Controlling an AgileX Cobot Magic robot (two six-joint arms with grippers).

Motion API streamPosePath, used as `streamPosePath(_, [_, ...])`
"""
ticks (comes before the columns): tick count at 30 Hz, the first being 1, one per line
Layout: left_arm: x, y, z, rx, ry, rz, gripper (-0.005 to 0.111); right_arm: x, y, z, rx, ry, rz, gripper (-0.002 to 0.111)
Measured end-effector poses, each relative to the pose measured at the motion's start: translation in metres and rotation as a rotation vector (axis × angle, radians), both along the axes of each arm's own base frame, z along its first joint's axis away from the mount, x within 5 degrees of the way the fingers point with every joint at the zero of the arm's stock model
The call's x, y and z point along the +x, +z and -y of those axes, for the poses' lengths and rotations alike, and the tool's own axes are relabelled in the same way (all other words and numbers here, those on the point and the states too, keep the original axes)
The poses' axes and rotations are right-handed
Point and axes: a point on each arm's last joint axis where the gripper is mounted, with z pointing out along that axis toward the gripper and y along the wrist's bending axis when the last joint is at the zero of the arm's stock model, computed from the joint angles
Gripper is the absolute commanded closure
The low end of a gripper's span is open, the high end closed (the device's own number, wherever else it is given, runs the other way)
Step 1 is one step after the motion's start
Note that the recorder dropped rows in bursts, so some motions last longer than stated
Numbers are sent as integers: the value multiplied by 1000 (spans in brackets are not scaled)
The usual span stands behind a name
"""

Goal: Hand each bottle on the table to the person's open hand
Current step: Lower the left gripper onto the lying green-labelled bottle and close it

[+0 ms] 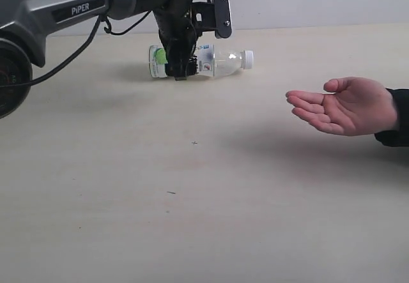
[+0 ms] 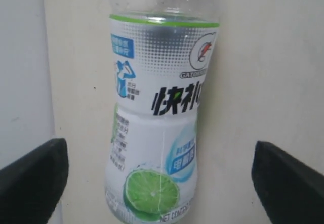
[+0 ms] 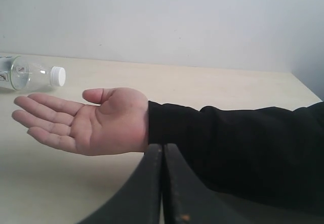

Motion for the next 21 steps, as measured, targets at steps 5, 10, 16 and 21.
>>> streamPosePath(5, [7,-9,-2,-19,4,21,13,0,0,0,0,0,0,108])
streamPosePath(10, [14,-21,-6,-33,18,27,13,0,0,0,0,0,0,108])
streamPosePath(16, [18,-39,-7,-38,17,23,13,0,0,0,0,0,0,108])
streamPosePath(21, [21,-37,-6,-65,9,52,13,0,0,0,0,0,0,108])
